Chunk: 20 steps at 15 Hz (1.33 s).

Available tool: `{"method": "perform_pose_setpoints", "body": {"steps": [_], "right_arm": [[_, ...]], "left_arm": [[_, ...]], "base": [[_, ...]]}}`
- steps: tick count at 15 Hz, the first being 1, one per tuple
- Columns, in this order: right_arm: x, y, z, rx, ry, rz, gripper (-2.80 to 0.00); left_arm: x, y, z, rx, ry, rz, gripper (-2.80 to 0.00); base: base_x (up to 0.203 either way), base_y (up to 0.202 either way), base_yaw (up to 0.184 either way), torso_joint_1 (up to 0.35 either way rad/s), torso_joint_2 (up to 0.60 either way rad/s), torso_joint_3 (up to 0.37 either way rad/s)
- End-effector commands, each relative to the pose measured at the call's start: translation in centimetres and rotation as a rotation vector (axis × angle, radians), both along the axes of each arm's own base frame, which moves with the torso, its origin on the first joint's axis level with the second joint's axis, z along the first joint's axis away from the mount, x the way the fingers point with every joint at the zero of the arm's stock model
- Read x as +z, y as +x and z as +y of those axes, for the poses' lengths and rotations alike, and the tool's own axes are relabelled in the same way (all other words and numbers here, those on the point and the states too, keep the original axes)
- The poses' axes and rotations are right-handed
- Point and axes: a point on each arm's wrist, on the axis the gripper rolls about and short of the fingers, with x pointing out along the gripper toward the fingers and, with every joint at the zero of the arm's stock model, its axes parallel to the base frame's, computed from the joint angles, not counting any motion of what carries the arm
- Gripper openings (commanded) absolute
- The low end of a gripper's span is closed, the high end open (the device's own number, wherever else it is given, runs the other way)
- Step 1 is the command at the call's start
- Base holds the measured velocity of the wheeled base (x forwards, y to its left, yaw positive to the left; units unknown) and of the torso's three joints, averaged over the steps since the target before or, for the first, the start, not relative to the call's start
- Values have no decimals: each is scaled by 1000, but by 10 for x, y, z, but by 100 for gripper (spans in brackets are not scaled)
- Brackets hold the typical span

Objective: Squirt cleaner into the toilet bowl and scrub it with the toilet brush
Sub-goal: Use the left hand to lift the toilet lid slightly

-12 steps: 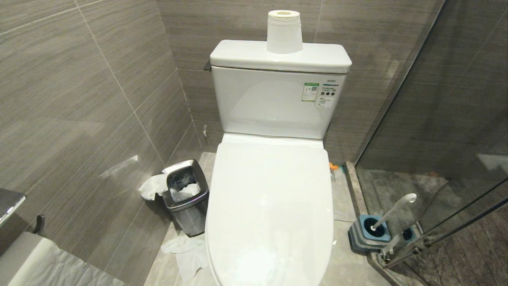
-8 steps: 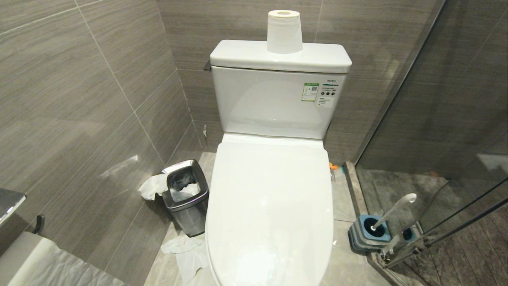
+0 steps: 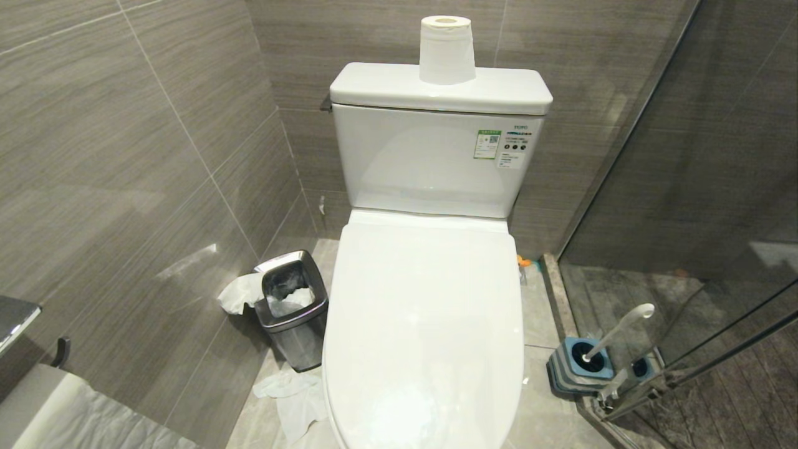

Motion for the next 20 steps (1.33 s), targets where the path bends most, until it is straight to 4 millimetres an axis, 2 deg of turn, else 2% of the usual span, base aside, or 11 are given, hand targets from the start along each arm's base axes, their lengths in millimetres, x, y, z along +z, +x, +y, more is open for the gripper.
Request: {"method": "perform_pose_setpoints", "body": {"steps": [1, 20], "right_arm": [[0, 0, 0, 1, 0, 1, -280], [0, 0, 0, 0, 0, 1, -280]], "left_arm": [[0, 0, 0, 0, 0, 1, -280], [0, 0, 0, 1, 0, 1, -280]], "base": [[0, 0, 0, 0, 0, 0], [0, 0, 0, 0, 0, 0]]}}
